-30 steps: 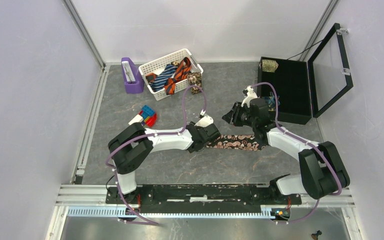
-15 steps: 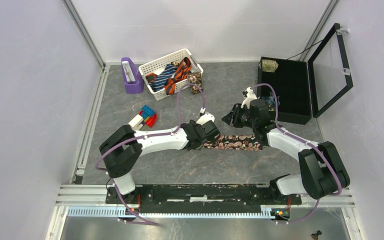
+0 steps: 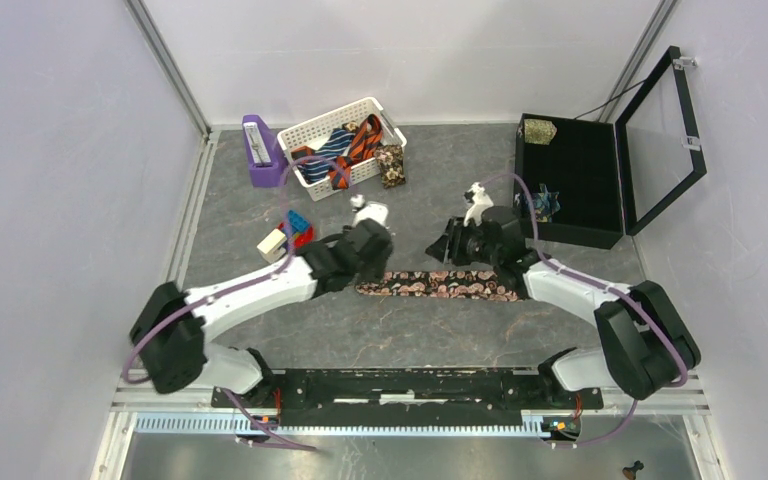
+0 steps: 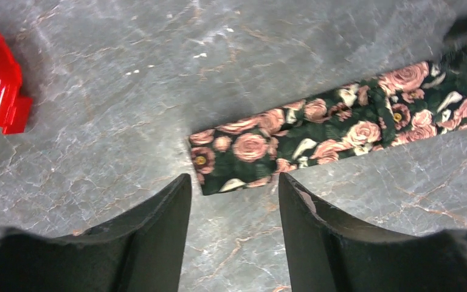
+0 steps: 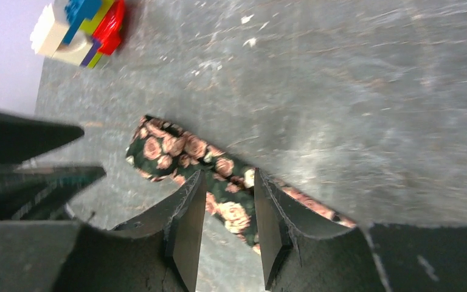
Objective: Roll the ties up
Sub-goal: Roll the tie at the center of the board.
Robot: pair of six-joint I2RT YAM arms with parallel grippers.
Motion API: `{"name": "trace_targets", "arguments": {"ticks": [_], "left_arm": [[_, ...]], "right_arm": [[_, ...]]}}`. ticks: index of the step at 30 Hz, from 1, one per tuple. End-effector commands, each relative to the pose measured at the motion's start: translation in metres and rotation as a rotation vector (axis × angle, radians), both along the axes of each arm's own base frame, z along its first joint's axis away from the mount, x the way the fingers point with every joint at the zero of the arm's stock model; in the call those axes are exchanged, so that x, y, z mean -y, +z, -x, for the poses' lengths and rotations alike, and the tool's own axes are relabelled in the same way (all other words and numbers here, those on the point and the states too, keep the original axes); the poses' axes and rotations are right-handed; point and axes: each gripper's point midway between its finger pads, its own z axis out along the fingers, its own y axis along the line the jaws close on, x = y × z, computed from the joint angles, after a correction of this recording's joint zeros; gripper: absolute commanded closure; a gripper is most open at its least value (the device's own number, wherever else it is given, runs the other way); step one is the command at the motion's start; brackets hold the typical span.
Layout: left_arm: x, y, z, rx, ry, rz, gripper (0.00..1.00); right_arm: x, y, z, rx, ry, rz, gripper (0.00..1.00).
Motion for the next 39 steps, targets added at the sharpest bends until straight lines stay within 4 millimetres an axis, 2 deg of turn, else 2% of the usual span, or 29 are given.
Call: {"name": "trace_targets", "arguments": {"ticks": [1, 6, 13, 18, 23, 29, 39], "left_arm": [[-0.018, 0.012, -0.003, -0.01, 0.056, 0.247, 0.37], [-0.044, 0.003, -0.003, -0.025, 0.097, 0.376, 0.27], [-0.049, -0.004, -0.001, -0.04, 0.087, 0.551, 0.23], [-0.054, -0.015, -0.002, -0.072, 0.109, 0.631, 0.24], [-0.05, -0.016, -0.003, -0.062, 0.082, 0.712, 0.25], [-0.053, -0.022, -0.003, -0.065, 0.088, 0.732, 0.26], [-0.049, -0.034, 0.0, -0.099, 0.095, 0.768, 0.29]], "right_arm": [[-0.035, 0.017, 0.008, 0.046, 0.07, -0.045, 0.58], [-0.075, 0.016, 0.025, 0.026, 0.154, -0.076, 0.57], [-0.109, 0.013, 0.038, -0.007, 0.221, -0.108, 0.54], [-0.128, 0.0, 0.044, -0.044, 0.251, -0.102, 0.54], [-0.134, -0.012, 0.043, -0.062, 0.244, -0.078, 0.54], [-0.135, -0.026, 0.042, -0.08, 0.232, -0.044, 0.55], [-0.138, -0.035, 0.045, -0.095, 0.246, -0.037, 0.57]]}}
